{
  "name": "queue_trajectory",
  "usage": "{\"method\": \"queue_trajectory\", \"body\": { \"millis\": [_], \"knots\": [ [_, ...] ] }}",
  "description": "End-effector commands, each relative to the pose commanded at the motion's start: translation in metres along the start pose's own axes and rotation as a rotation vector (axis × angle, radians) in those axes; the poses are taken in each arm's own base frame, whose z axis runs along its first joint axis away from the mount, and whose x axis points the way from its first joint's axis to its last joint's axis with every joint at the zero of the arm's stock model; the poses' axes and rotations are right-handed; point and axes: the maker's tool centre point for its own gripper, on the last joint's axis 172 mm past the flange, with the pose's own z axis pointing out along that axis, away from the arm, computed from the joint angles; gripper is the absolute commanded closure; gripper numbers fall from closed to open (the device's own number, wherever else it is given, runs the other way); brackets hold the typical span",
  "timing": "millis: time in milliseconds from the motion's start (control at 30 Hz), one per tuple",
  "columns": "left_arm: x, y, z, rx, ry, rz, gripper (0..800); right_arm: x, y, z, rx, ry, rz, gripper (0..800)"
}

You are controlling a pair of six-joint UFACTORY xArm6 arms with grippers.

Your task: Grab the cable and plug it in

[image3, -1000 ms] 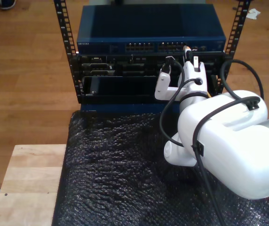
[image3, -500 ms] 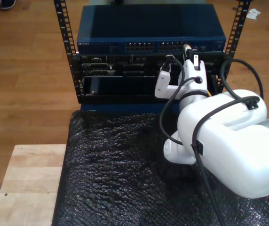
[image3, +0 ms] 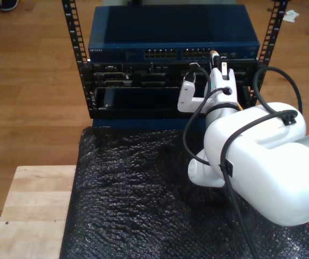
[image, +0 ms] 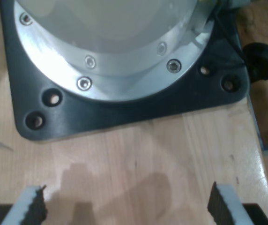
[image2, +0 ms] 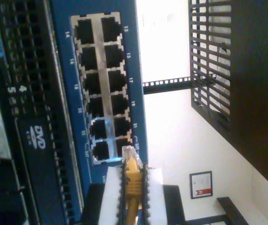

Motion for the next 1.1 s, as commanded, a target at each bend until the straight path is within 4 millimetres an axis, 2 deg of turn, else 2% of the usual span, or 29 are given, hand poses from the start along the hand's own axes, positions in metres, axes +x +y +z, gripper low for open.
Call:
{"method": "queue_trajectory", "body": {
  "millis": [267,1100],
  "knots": [
    [-0.0002,0.0000,-0.0003,0.000,-0.002,0.000,0,-0.0012,-0.0047,0.0001,0.005,-0.002,-0.003,800],
    [0.0000,0.0000,0.0000,0.000,0.000,0.000,0,-0.0011,-0.0017,0.0041,-0.003,-0.003,-0.006,800]
  ]
}}
